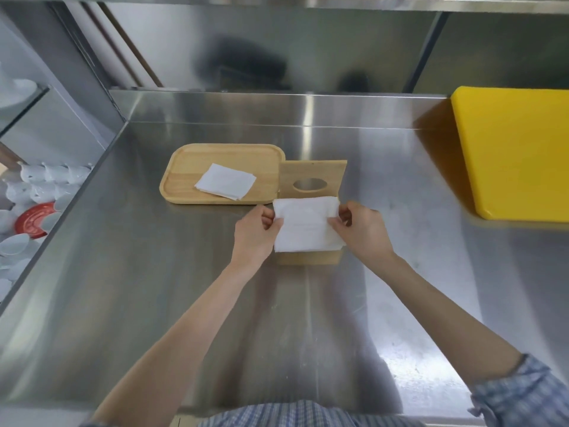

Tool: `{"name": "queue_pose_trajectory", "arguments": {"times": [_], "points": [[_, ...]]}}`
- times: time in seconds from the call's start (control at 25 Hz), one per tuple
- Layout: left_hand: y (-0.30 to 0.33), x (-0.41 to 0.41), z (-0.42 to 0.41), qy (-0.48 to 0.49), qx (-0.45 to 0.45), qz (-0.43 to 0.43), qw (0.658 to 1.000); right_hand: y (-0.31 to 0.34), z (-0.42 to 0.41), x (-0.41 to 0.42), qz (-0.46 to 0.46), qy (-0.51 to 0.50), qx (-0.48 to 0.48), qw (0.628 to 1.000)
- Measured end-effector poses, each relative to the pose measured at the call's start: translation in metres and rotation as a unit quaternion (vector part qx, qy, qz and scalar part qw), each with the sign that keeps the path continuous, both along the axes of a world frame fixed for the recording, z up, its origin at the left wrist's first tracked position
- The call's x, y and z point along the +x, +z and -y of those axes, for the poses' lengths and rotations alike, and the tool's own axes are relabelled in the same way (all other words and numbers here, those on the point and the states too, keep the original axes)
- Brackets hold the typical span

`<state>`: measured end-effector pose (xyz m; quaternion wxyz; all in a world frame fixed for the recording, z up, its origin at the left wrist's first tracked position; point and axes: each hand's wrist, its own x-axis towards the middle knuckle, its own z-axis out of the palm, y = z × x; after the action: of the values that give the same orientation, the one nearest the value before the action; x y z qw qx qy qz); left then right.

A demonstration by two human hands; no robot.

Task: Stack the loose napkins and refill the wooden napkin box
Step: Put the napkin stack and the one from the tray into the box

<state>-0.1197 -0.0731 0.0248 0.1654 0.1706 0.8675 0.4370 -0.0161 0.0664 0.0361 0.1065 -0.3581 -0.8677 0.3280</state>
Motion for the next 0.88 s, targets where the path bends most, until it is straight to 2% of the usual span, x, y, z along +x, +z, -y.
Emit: {"name": "queue_pose_trajectory", "arguments": {"times": [0.16, 0.32, 0.4, 0.64, 0.88], "points": [[-0.004, -0.009, -0.015, -0.053, -0.121, -0.095, 0.987, -0.005, -0.011, -0.016, 0.079, 0.066, 0.092, 0.990], [-0.006, -0.016, -0.029, -0.133, -0.241, -0.233, 0.933, -0.007, -0.014, -0.029, 0.173, 0.119, 0.206, 0.956], [-0.007, -0.017, -0.036, -0.171, -0.282, -0.274, 0.903, -0.007, -0.015, -0.032, 0.202, 0.131, 0.242, 0.940], [-0.016, -0.016, -0.043, -0.229, -0.363, -0.287, 0.856, -0.014, -0.010, -0.041, 0.291, 0.167, 0.273, 0.902], [-0.019, -0.018, -0.050, -0.230, -0.382, -0.279, 0.851, -0.019, -0.007, -0.045, 0.314, 0.172, 0.273, 0.893]]}}
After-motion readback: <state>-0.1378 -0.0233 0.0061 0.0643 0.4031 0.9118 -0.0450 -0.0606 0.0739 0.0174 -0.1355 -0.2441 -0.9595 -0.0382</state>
